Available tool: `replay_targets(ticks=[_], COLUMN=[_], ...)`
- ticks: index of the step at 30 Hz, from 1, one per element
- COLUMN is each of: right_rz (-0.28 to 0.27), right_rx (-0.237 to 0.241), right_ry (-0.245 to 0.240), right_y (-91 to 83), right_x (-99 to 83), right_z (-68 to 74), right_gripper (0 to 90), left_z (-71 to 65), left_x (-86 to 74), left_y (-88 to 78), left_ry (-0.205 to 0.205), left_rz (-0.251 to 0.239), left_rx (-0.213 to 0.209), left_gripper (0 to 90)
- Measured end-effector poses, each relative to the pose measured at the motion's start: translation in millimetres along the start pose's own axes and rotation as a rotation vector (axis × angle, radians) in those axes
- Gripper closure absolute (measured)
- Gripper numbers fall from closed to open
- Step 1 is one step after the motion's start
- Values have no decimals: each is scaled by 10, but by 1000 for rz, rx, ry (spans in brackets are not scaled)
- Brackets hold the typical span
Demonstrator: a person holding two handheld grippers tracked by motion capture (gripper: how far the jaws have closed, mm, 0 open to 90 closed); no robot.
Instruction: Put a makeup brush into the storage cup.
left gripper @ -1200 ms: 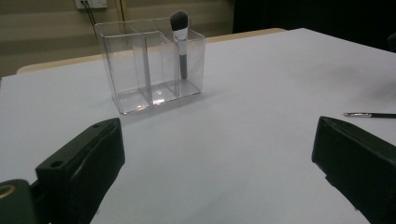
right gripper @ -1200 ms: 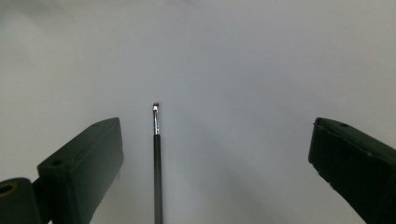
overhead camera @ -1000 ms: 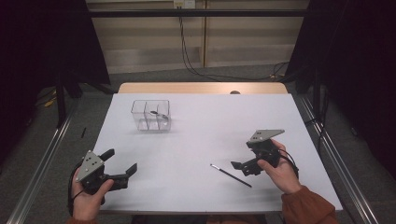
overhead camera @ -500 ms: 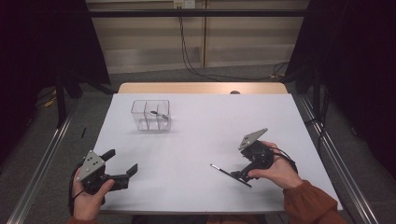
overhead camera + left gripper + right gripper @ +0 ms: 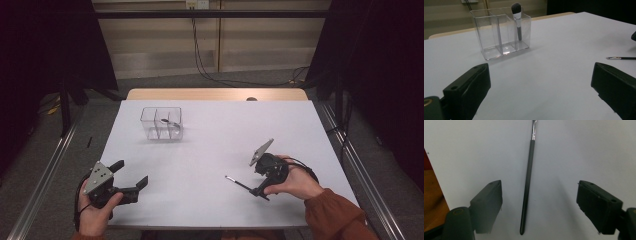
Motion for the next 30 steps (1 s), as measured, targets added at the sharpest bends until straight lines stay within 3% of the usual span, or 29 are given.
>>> replay_targets(ticks=[7, 15, 30], right_rz=[87, 138, 196], right_rx=[35, 44, -21], right_ry=[4, -9, -41], right_y=[67, 132, 181], right_x=[-57, -107, -127], right_z=[46, 68, 89], right_gripper=[333, 432, 588], left_z=[6, 1, 10], left_x=[-2, 1, -3], left_y=[-1, 1, 2], left_ry=[6, -1, 4], left_rz=[5, -2, 2], left_rx=[4, 1, 4], left_gripper=[25, 25, 25])
Point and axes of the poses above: each handheld gripper's, and its own axes: y roughly forward along the jaws, x roughly out of its top, z roughly to its left, the point moved 8 cm from there along y, roughly forward along the jaws, and after that the axes turned 2 degrees about -z, right-handed, at the moved point
